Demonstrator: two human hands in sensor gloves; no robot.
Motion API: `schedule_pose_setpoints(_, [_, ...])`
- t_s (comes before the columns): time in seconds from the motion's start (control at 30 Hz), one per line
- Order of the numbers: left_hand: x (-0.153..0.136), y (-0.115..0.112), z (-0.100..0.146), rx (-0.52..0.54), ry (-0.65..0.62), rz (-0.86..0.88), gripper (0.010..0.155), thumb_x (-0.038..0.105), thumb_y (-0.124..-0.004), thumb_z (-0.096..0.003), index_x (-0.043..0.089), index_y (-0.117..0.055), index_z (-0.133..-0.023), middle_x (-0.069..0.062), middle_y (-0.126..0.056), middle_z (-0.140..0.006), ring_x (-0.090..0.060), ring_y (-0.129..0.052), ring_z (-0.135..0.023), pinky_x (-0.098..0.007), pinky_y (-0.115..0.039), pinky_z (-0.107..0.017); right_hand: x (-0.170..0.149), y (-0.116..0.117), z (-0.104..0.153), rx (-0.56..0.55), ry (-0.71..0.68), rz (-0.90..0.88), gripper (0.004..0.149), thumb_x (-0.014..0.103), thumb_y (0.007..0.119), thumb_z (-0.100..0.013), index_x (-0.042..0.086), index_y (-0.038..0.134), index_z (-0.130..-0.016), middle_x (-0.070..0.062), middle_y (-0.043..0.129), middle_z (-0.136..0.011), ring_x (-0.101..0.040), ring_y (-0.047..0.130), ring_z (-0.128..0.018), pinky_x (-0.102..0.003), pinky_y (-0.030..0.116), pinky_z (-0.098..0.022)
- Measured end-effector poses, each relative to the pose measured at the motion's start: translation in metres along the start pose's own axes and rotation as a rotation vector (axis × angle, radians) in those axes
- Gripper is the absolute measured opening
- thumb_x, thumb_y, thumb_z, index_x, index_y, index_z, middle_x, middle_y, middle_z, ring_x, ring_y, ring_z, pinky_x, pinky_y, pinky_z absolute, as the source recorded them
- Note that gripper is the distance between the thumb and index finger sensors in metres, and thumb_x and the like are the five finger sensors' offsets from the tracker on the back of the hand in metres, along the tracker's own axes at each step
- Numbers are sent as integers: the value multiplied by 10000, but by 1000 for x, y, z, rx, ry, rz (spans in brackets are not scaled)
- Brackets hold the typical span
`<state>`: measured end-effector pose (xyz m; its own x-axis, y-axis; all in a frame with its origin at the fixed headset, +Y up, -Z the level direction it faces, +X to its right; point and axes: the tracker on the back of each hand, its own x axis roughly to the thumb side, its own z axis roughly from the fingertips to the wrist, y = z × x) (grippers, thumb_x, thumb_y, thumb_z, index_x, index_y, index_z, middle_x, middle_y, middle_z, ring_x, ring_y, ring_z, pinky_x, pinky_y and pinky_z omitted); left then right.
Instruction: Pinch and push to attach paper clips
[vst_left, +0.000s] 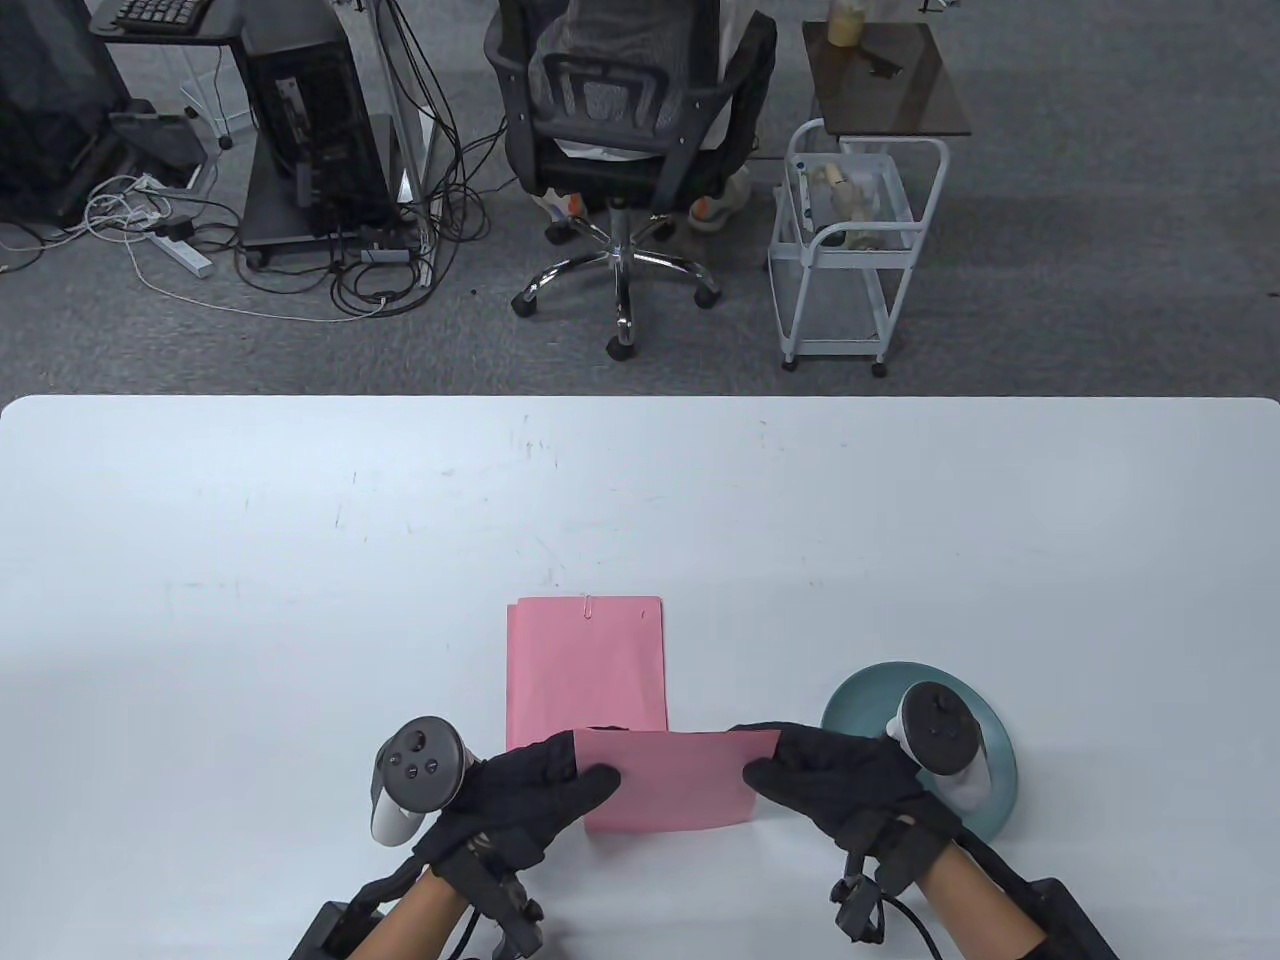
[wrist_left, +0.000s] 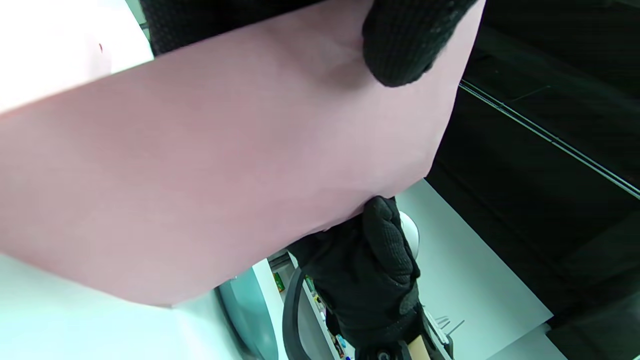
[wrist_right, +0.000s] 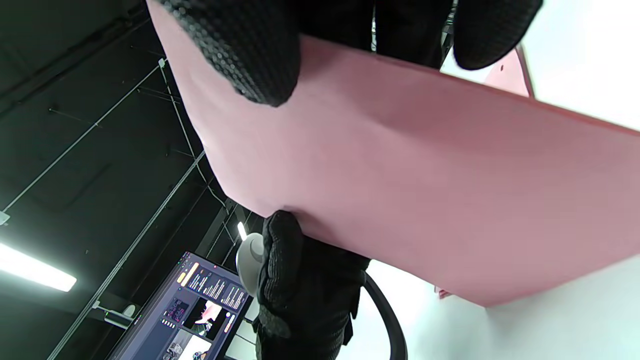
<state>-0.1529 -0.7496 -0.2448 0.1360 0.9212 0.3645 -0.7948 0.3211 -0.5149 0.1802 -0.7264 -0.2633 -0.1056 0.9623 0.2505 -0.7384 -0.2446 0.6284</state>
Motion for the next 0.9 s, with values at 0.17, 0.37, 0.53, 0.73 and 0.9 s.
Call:
schedule_pose_setpoints(0.17, [1,1,0,6,2,-24,422,366,-760,-643,235,-737,-1044,-29,-901,-998,-284,-922,-902,-492,-756,-691,14,-18,4,-5,16,45,475,313,765,-618,108,724,-1045,-191,780,-1005,-446,752,-890,-622,578,-668])
schedule_pose_setpoints(0.37, [1,1,0,20,12,-14,420,367,-755,-647,234,-733,-1045,-28,-900,-998,-283,-923,-899,-490,-756,-691,43,-72,32,-288,275,588,459,247,804,-603,85,751,-1029,-220,792,-988,-450,790,-846,-623,604,-649])
schedule_pose_setpoints(0.53, [1,0,0,21,16,4,420,367,-755,-646,234,-736,-1044,-29,-902,-995,-285,-924,-897,-492,-757,-688,25,-79,32,-199,565,1126,462,226,860,-569,122,773,-1011,-183,801,-989,-411,802,-853,-608,616,-661])
schedule_pose_setpoints(0.73, [2,3,1,35,12,-14,419,364,-757,-644,231,-740,-1041,-34,-906,-991,-286,-929,-893,-491,-761,-685,-10,-70,24,-30,680,1259,473,232,888,-549,146,779,-1002,-159,782,-1009,-392,783,-879,-604,601,-676])
schedule_pose_setpoints(0.9, [2,3,0,34,15,-6,422,364,-757,-644,229,-738,-1043,-33,-907,-990,-286,-930,-891,-492,-761,-684,-21,-57,19,21,685,1395,492,254,899,-538,161,773,-1004,-138,779,-1017,-376,781,-891,-604,600,-681])
